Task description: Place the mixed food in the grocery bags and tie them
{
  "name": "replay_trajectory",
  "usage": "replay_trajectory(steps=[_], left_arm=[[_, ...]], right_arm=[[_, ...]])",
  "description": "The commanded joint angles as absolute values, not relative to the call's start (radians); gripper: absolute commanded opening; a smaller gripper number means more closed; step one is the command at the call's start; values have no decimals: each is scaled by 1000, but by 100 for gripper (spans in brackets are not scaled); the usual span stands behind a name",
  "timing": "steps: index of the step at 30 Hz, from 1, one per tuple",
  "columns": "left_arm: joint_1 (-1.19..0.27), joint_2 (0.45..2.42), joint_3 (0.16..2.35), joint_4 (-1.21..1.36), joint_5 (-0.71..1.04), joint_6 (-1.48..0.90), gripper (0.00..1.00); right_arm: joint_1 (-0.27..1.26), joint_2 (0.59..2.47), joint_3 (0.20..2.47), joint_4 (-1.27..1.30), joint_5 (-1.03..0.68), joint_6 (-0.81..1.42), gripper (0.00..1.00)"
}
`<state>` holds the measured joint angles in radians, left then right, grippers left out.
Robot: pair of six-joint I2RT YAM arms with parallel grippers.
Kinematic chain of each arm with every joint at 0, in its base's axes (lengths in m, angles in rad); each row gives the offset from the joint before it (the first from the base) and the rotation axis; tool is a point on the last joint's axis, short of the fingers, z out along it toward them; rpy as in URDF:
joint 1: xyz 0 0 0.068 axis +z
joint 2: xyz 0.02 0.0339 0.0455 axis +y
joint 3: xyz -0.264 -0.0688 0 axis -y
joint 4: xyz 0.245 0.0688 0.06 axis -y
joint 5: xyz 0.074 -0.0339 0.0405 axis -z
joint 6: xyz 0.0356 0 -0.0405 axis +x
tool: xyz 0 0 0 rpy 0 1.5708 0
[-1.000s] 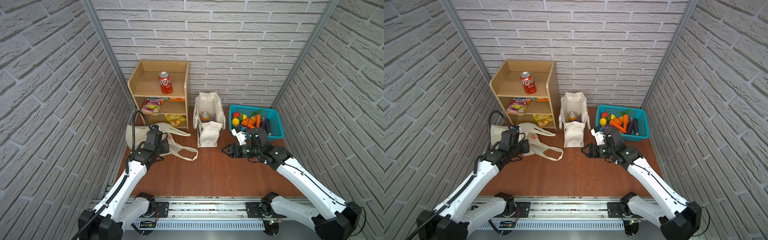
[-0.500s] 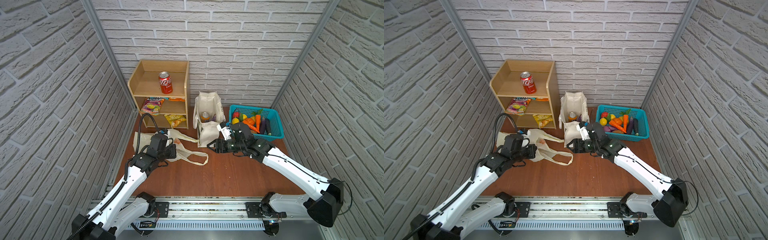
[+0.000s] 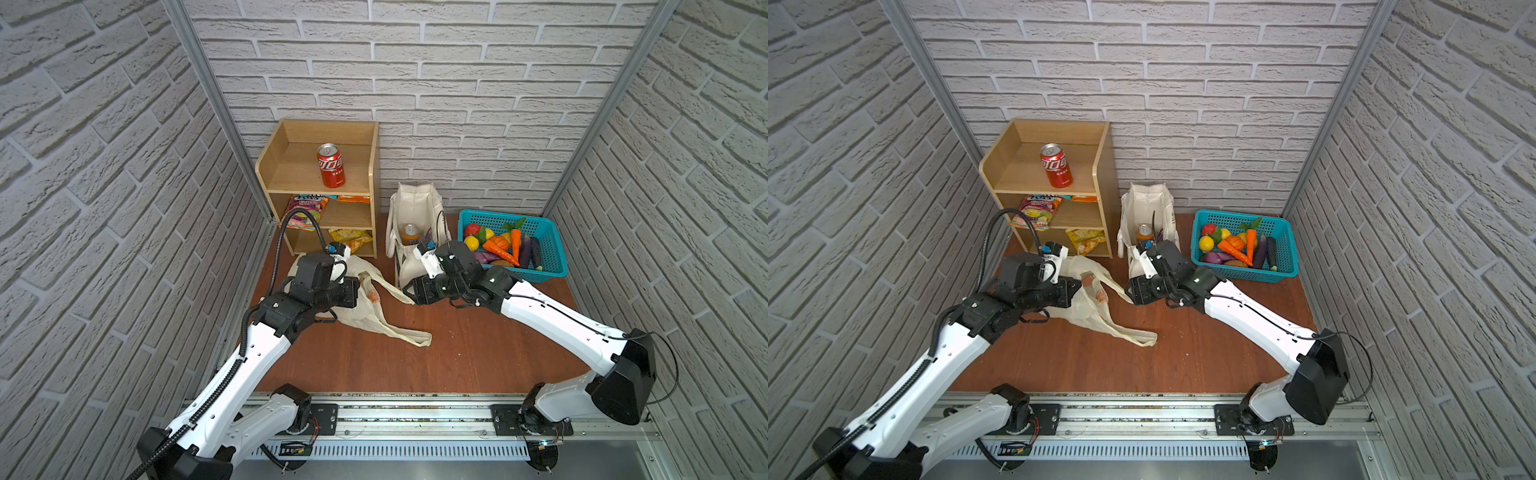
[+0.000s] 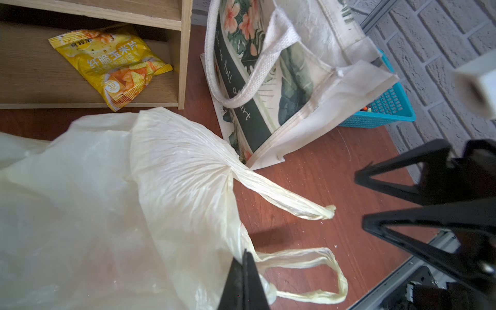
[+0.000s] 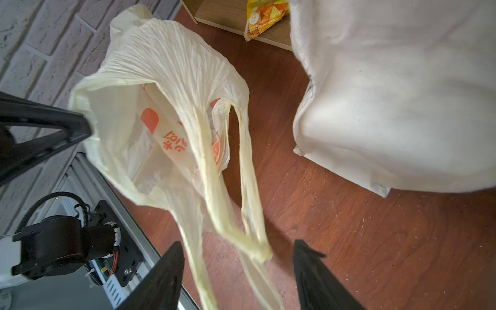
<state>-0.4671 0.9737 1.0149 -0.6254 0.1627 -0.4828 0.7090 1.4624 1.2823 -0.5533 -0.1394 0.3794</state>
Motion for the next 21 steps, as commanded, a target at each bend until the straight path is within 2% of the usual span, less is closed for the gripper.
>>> replay_trajectory(steps=[1,6,9,17,19,21], left_arm=[[-472,973,1058,-651,194,-442,0],[-473,990,1086,-658,216,-429,0],[-471,1007,1092,-653,230,-424,0],[-459,1028,1100,-653,243,-404,0],[-449,1029,1100,-655,250,-398,0],[-430,1031,1100,-659,258,-390,0]], right_arm=[[716,1490,1321,-567,-113,309,66],[732,1540,1350,-563,-141,298,66],[735,1553,1350,-557,-148,302,62],[736,1549,1359,-588,-125,287,18],[735,1541,1368,-603,-118,279,8],[736,1529,1383,-624,-113,272,5]])
